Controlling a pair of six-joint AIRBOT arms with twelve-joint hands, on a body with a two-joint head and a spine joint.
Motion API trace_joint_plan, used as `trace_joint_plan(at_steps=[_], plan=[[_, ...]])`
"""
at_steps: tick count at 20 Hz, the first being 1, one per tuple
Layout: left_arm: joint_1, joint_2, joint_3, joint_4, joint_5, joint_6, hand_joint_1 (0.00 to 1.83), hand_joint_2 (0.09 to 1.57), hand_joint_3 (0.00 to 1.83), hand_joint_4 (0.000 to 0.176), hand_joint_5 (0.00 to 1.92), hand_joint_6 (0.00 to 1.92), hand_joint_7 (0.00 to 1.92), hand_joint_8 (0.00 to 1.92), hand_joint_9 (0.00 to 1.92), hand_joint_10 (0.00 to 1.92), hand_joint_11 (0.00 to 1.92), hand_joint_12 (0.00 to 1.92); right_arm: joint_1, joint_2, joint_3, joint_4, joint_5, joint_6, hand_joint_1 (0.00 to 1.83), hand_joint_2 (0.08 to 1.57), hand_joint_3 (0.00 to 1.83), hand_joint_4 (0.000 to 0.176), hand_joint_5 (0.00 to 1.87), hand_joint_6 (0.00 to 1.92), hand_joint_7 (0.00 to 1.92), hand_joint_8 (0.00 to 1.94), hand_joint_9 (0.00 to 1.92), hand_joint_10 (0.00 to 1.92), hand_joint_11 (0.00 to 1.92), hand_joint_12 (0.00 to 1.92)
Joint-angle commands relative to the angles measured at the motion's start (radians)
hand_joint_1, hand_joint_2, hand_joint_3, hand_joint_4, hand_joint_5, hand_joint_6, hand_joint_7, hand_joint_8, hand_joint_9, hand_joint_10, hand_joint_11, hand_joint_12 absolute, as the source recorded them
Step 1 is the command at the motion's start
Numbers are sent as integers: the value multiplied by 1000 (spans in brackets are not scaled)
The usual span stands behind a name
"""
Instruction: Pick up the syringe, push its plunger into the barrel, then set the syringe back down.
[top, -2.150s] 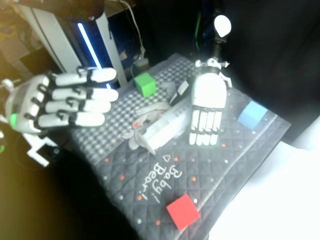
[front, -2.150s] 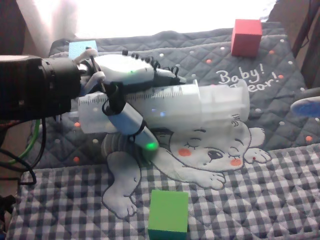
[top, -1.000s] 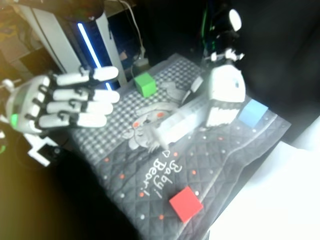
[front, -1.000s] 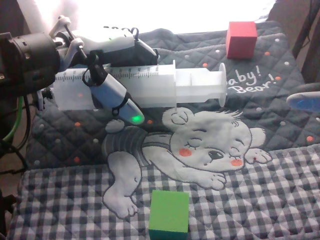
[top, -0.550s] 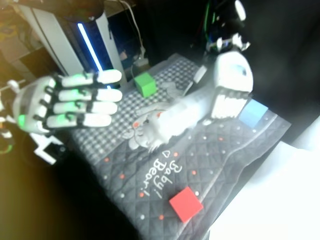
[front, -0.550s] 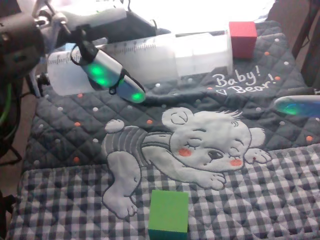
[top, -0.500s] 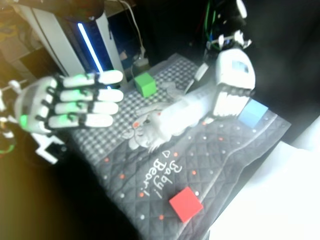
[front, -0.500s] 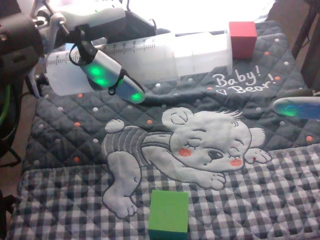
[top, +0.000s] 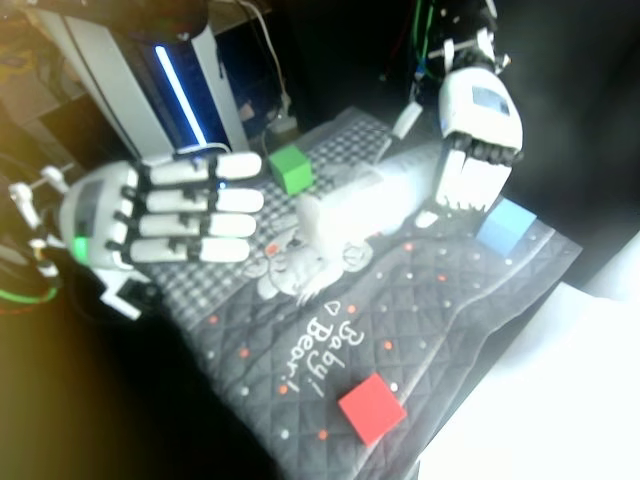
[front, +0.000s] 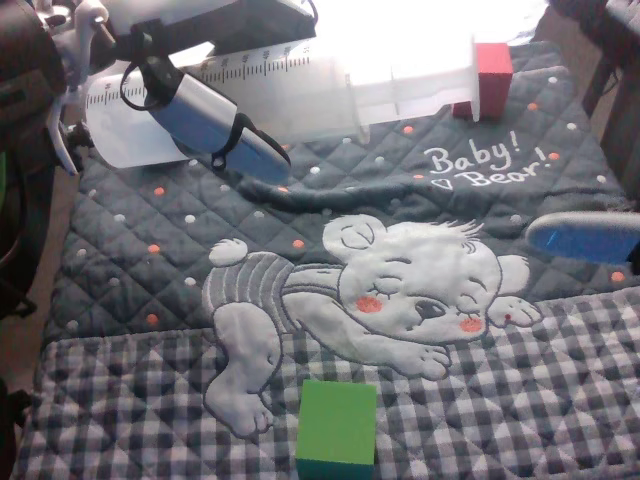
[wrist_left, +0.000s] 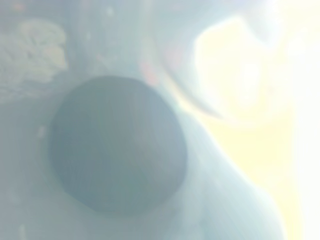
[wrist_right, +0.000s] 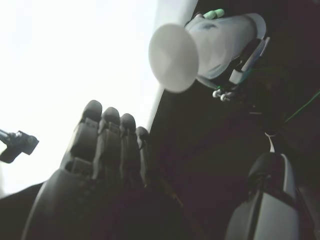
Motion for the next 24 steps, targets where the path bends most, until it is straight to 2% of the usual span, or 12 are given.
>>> trace_joint_plan(at_steps=[1,2,7,8,9,18,19,20,24], plan=[[-22,10,-1,-47,-106,2,1650,1099,0,0,1307,1921,1489,1921,1580,1921,1627,1921,7,-4,7,8,124,17,5,825,15,17,7,1,20,2,5,0,0,10],[-26,13,-2,-47,-107,2,1664,1095,0,0,1311,1921,1497,1921,1588,1921,1624,1921,4,-13,12,8,124,26,8,802,0,0,25,9,0,0,0,0,0,0],[-47,16,-8,-42,-113,3,1672,1083,0,0,1335,1921,1487,1921,1577,1921,1623,1921,-3,-28,15,12,124,34,41,839,13,0,14,0,0,0,0,0,0,0],[-50,16,-10,-39,-114,3,1669,1079,0,0,1340,1921,1487,1921,1571,1921,1610,1921,-4,-31,15,12,123,36,37,825,5,7,18,2,0,0,0,0,0,0],[-52,16,-12,-36,-114,3,1674,1085,0,0,1332,1921,1480,1921,1567,1921,1606,1921,-4,-34,16,12,121,37,22,787,0,0,1,0,0,0,0,0,0,0],[-61,14,-19,-14,-94,2,1645,1091,0,0,1308,1921,1493,1921,1588,1921,1622,1921,-4,-78,47,-4,82,75,0,861,20,0,7,2,0,0,0,0,0,0],[-61,13,-20,-11,-92,2,1619,1099,0,0,1318,1921,1506,1921,1595,1921,1622,1921,-4,-84,50,-6,78,78,0,835,6,5,18,7,0,0,0,0,0,0],[-61,13,-21,-9,-91,2,1646,1089,0,0,1282,1921,1491,1921,1589,1921,1622,1921,-3,-87,51,-7,75,78,0,810,0,0,34,13,0,0,0,0,0,0],[-65,7,-19,-7,-84,2,1648,1085,0,0,1310,1921,1496,1921,1592,1921,1634,1921,4,-90,54,-17,56,79,0,792,0,0,25,5,0,0,0,0,0,0]])
